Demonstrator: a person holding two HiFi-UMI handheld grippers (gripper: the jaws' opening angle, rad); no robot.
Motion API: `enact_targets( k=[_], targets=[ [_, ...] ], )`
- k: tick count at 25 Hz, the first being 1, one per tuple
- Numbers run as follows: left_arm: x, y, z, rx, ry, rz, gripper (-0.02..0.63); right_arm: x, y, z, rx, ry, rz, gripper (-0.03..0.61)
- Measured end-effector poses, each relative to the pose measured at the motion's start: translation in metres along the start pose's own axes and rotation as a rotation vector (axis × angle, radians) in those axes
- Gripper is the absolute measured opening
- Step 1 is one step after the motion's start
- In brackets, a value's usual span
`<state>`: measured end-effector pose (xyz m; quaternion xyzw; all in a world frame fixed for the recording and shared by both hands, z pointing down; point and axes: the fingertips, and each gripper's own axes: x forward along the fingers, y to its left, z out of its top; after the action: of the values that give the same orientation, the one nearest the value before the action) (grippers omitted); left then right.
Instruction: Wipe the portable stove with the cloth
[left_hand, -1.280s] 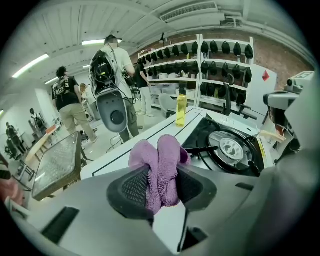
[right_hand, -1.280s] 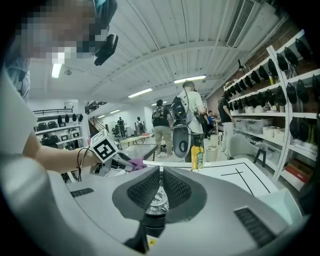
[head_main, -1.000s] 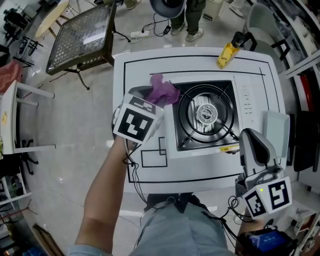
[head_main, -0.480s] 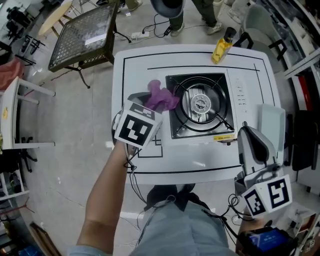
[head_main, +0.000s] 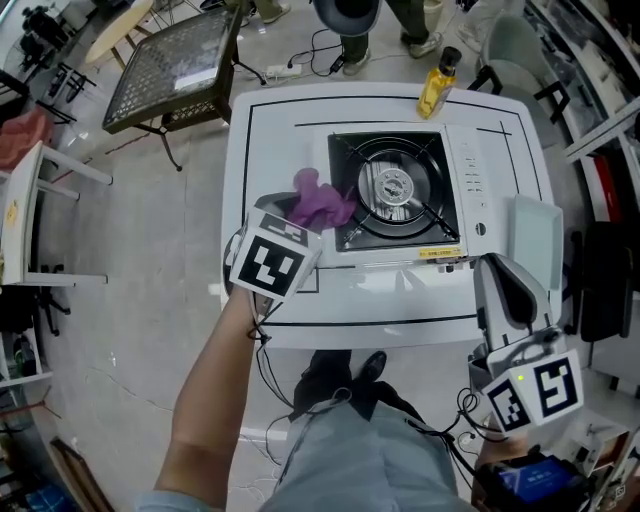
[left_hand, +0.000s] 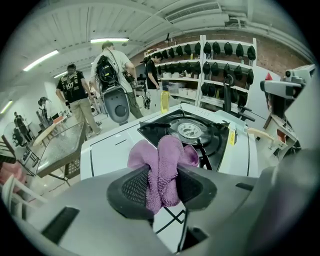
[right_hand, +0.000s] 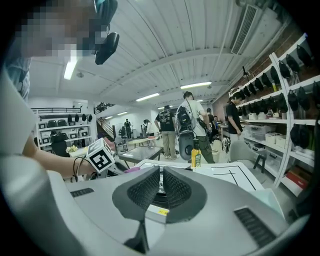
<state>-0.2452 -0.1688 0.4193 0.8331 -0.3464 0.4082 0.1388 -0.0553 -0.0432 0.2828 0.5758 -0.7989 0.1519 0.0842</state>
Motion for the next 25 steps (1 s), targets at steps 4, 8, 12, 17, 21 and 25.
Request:
enact_targets(
  k=[4, 8, 12, 17, 21, 25],
  targets=[
    [-0.01, -0.014, -0.01, 0.0, 0.003, 0.005, 0.15, -0.014, 0.005, 0.0, -0.009, -0.009, 0.01, 0.054],
    [-0.02, -0.026, -0.021, -0.01, 0.005, 0.008, 0.15, -0.028, 0.01, -0.001, -0.019, -0.016, 0.019, 0.054],
    [-0.031, -0.038, -0.032, -0.027, -0.002, 0.013, 0.15, -0.043, 0.016, -0.002, -0.03, -0.022, 0.025, 0.054],
    [-0.044, -0.054, -0.046, -0.042, -0.012, 0.023, 0.15, -0.065, 0.024, -0.008, -0.038, -0.028, 0.031, 0.054],
    [-0.058, -0.071, -0.059, -0.064, -0.024, 0.025, 0.15, -0.082, 0.031, -0.012, -0.044, -0.04, 0.038, 0.054],
    [-0.077, -0.098, -0.075, -0.105, -0.035, 0.0, 0.152, -0.104, 0.04, -0.014, -0.043, -0.06, 0.048, 0.054]
  ],
)
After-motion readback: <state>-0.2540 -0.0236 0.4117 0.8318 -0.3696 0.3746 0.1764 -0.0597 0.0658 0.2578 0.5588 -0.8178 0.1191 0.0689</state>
